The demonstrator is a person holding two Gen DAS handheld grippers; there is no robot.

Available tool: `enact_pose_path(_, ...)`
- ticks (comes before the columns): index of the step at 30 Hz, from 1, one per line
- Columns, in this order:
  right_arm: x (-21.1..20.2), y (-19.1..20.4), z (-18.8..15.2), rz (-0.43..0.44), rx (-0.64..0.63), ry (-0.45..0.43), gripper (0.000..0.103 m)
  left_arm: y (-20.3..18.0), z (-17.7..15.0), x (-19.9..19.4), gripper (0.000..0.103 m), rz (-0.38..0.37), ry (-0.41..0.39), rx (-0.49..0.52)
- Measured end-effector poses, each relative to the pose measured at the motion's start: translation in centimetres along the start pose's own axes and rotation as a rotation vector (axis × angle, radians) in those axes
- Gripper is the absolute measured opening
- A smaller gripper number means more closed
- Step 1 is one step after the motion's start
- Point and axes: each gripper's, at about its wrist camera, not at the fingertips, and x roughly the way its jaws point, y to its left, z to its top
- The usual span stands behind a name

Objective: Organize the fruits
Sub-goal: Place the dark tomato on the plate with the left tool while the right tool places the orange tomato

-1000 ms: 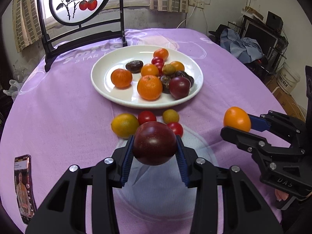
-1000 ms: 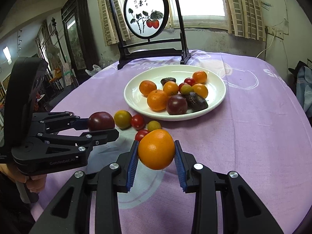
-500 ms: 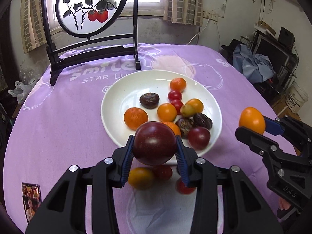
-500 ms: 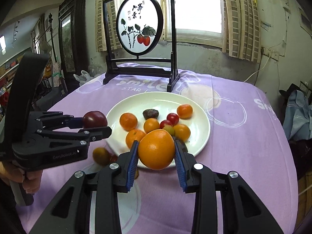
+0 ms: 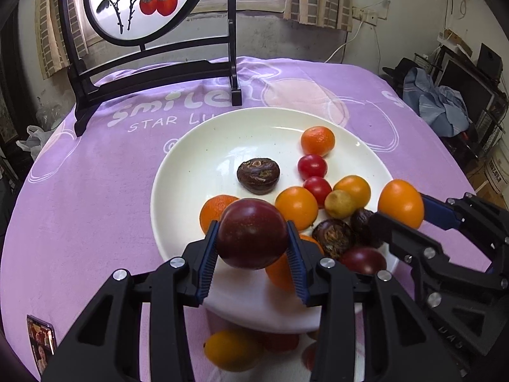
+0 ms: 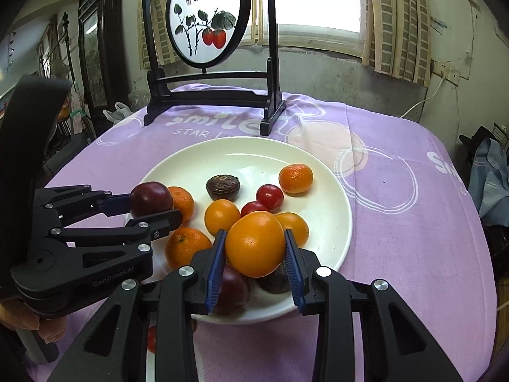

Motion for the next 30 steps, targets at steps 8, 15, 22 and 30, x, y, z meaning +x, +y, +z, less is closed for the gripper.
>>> enact_pose_path(8,2.2,0.2,0.5,0.003,0.018,0.016,0.037,0.5,1.7,1.6,0.041,0.046,-0.023,-0.024)
enact_pose_path(15,1.9,0.3,0.2,0.015,0.024,-0.004,0.059,0.5,2.2,0.9,0.077,0.052,-0.067,-0.028)
enact_pose_path(22,-0.5,-0.2,-0.6,0.022,0.047,-0.024,0.059,1.0,1.4,-1.1,0.079,0.037,-0.078,-0.060)
enact_pose_path(30,-3.4,-0.5,-2.5,0.013,0.063,-0.034,0.061,1.0,-0.9,-3.8,0.081,0.018,-0.091,-0.055)
